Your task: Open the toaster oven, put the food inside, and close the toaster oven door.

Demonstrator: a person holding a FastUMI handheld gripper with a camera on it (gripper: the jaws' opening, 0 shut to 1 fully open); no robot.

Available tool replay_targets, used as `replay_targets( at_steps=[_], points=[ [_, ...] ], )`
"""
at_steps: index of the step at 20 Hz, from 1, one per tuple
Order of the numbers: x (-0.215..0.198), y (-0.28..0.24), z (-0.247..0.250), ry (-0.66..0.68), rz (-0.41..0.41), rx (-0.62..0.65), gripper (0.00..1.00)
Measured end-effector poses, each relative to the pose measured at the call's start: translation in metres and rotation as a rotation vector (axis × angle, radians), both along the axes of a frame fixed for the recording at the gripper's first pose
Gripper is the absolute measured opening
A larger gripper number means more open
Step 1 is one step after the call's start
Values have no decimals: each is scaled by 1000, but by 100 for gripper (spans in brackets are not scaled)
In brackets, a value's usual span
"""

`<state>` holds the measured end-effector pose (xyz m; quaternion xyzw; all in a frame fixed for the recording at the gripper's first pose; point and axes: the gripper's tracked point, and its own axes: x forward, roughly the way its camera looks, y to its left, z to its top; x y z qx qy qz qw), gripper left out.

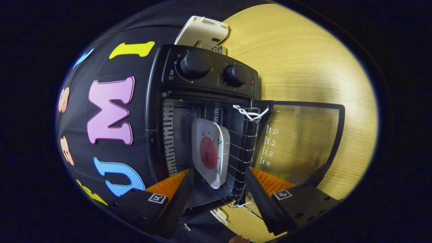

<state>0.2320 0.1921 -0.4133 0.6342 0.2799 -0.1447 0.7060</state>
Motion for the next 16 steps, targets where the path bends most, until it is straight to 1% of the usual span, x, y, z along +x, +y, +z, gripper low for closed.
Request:
replay_targets(
  at_steps=[2,7,9,11,13,16],
  points=[
    [-11,0,6,-14,60,-58,98],
    [-47,8,31,-83,300,-272,98],
    [-66,4,31,-76,408,-416,98],
    [-86,-4,26,-59,534,-611,98],
    [-107,-7,20,-25,647,-771,98],
    [-139,-6,5,26,799,-927,98]
  ],
)
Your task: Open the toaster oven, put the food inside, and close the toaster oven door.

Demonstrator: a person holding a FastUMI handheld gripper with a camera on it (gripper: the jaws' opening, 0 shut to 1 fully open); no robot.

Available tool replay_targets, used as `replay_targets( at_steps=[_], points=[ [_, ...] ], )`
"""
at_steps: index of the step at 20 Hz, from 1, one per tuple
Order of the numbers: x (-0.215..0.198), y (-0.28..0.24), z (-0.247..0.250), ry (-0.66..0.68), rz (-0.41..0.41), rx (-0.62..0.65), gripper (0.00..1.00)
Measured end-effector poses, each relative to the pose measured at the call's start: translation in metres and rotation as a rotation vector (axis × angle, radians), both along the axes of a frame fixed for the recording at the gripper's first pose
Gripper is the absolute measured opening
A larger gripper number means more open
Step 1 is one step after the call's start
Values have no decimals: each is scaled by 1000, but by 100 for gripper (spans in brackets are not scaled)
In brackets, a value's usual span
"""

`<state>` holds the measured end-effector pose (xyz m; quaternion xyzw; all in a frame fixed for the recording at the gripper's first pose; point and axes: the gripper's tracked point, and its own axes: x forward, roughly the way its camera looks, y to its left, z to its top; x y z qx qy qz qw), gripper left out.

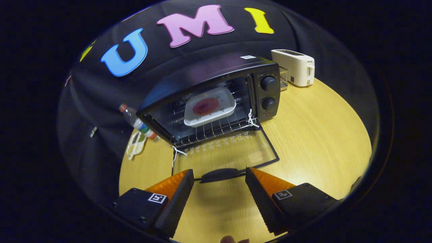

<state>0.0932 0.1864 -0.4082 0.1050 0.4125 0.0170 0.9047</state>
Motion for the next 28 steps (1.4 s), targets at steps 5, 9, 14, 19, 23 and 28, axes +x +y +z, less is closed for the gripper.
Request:
replay_targets(
  at_steps=[5,9,14,19,23,28],
  points=[
    [-18,7,-42,100,82,-123,99],
    [-12,12,-72,148,104,-181,99],
    [-1,16,-92,184,91,-210,99],
    [5,16,-102,220,70,-221,99],
    [3,17,-92,179,70,-224,99],
    [0,17,-68,83,71,-218,99]
  ],
)
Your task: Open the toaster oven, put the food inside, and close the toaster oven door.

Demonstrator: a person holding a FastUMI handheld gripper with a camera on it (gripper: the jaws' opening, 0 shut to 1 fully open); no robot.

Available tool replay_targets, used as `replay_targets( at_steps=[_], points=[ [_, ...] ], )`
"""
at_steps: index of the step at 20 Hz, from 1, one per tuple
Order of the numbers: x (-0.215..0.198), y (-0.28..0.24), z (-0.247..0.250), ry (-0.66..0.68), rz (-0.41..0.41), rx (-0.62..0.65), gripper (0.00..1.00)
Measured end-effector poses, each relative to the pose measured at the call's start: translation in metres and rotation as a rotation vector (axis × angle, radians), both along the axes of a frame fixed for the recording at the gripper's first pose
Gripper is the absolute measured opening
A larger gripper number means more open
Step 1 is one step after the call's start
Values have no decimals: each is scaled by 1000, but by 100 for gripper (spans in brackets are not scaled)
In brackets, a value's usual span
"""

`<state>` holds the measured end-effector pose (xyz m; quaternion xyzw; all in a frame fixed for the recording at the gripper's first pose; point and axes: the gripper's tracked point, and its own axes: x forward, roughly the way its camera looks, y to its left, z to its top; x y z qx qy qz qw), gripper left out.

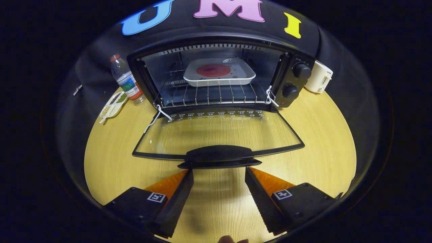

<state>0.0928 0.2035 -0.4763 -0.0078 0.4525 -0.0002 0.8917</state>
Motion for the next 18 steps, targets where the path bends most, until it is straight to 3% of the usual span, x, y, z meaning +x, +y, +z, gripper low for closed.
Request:
replay_targets(
  at_steps=[18],
  points=[
    [35,-1,111,-312,-14,80,99]
  ],
)
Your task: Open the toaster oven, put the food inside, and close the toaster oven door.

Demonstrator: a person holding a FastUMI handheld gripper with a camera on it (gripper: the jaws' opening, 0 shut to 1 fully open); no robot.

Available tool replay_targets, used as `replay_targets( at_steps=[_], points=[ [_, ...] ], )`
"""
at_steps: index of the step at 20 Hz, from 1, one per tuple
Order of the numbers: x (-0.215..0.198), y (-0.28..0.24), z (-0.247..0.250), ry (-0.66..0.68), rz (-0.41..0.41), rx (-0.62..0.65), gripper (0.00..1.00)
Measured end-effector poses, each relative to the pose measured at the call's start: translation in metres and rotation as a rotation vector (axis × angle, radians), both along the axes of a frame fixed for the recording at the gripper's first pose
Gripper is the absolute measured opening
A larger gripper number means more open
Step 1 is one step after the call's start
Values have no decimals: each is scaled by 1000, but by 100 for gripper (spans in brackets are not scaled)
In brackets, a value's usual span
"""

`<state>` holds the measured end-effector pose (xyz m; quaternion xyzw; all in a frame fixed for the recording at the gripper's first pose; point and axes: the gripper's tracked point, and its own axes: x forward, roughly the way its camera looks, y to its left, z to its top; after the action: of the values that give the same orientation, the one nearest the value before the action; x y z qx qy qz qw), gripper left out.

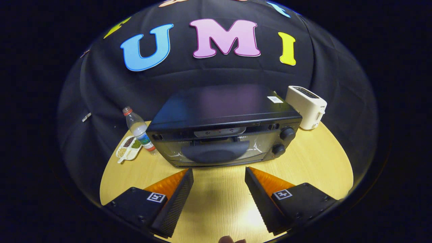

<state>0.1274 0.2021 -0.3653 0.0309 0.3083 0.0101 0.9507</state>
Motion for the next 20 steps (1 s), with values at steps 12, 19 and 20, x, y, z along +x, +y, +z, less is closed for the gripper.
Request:
replay_targets(
  at_steps=[12,19,20],
  points=[
    [-16,-51,147,-357,10,-48,99],
    [-42,-68,256,-558,7,-69,99],
    [-47,-68,268,-576,11,-78,99]
  ],
)
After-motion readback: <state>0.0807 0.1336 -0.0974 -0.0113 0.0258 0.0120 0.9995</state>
